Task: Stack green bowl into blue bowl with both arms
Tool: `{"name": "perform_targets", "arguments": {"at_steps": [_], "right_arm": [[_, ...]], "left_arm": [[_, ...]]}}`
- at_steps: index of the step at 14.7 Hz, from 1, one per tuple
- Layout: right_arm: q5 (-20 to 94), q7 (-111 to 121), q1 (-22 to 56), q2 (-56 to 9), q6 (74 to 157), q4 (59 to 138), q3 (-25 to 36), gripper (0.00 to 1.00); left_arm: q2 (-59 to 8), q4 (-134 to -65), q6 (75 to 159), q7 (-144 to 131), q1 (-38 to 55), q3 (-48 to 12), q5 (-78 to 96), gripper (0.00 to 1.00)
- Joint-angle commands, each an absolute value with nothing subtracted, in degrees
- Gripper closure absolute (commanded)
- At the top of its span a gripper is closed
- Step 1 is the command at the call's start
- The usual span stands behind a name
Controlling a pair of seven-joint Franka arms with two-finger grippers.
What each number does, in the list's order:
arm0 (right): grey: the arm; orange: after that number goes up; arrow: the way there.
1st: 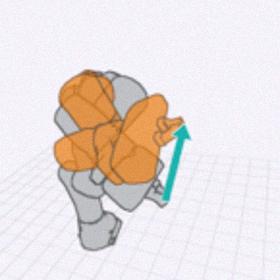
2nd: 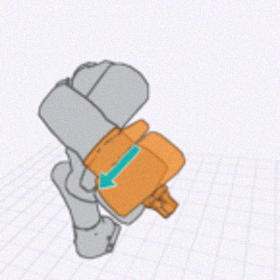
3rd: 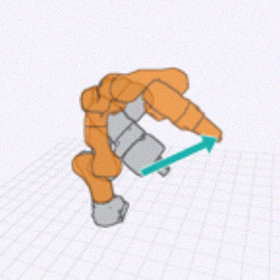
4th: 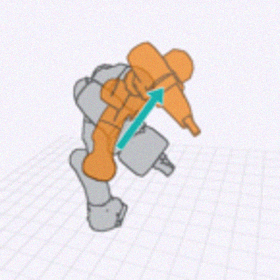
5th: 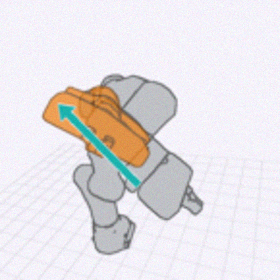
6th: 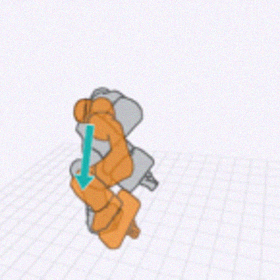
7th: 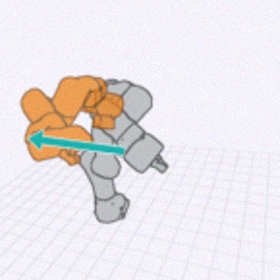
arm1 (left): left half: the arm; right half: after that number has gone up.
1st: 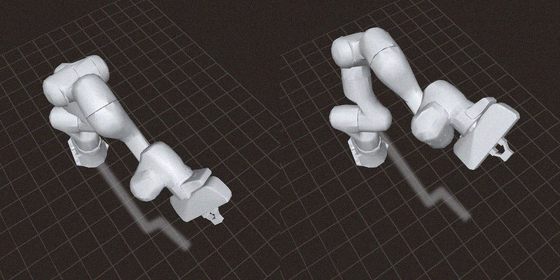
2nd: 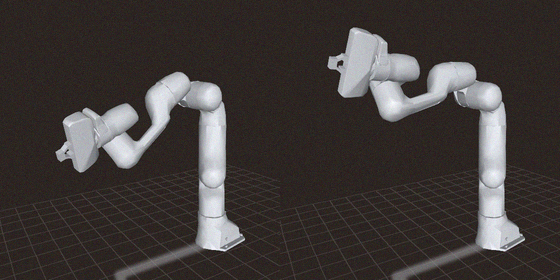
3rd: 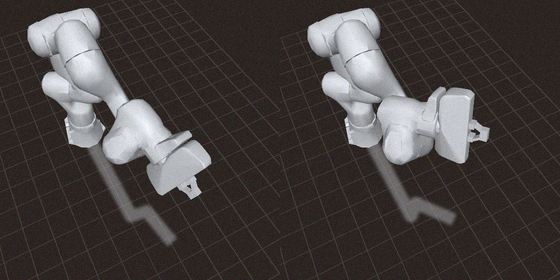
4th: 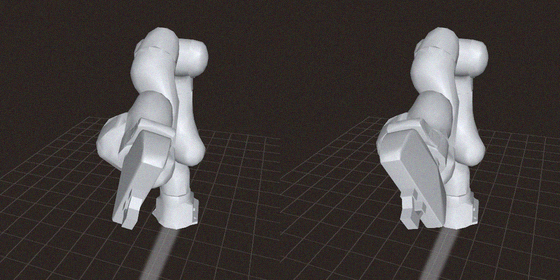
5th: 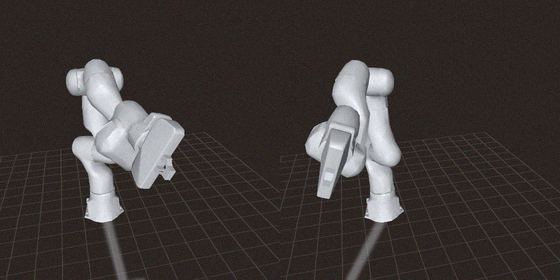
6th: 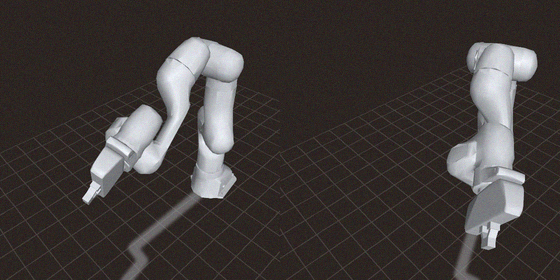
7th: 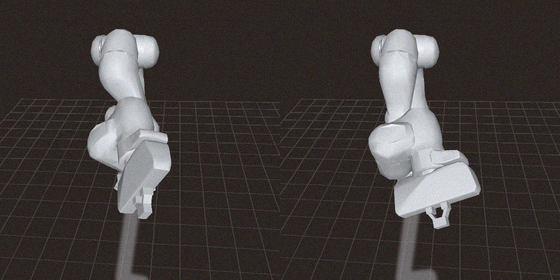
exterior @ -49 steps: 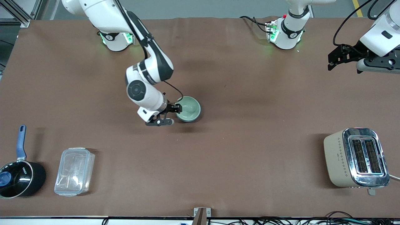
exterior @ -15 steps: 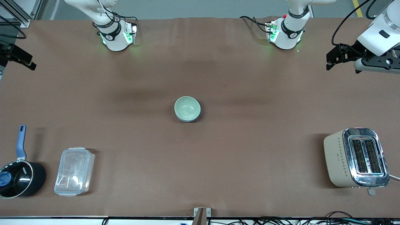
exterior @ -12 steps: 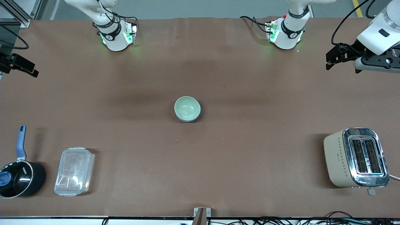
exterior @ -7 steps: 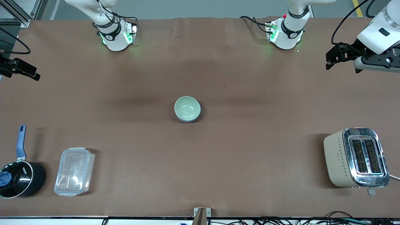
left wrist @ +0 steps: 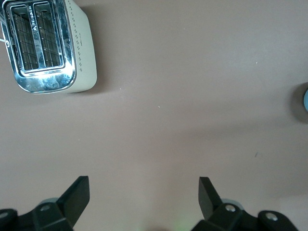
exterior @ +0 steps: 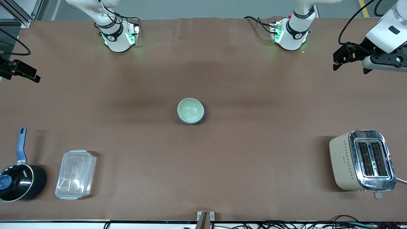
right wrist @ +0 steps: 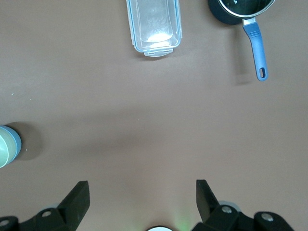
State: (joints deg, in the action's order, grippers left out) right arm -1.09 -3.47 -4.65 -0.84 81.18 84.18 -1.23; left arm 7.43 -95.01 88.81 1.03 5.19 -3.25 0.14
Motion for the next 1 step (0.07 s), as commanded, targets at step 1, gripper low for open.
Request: {"name": "perform_targets", "arguments": {"at_steps": [1], "right_arm": [[-1.1, -1.2, -4.9, -0.4, 81.7, 84.8, -0.6, 0.02]], "left_arm": [[7.0, -93.6, 88.0, 1.0, 4.9, -3.4, 0.5, 0.0]]}}
